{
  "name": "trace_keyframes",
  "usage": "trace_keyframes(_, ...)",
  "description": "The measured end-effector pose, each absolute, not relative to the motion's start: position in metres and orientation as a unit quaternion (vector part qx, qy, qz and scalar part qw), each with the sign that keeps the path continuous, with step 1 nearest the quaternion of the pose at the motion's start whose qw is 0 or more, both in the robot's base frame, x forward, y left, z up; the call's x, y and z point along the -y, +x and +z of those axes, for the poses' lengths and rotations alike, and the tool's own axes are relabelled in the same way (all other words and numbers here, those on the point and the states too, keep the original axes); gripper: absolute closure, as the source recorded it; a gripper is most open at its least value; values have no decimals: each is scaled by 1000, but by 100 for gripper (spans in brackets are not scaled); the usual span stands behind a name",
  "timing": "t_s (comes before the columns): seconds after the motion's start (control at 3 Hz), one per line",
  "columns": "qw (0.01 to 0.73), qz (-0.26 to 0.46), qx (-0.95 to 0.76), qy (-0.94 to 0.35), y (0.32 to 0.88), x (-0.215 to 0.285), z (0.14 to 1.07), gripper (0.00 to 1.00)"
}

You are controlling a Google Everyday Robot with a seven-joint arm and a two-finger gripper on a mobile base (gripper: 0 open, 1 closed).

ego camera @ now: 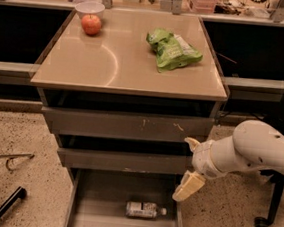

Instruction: Pick blue plastic bottle from bottom drawer and place on counter

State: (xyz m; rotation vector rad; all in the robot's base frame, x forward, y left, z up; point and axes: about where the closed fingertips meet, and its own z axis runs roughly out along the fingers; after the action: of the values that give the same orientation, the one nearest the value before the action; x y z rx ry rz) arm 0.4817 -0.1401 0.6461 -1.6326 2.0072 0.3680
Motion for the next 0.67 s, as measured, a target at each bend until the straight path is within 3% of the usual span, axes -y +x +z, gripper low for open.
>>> trace_keyframes(0.67,277,188,-727,-599,458,119,584,0)
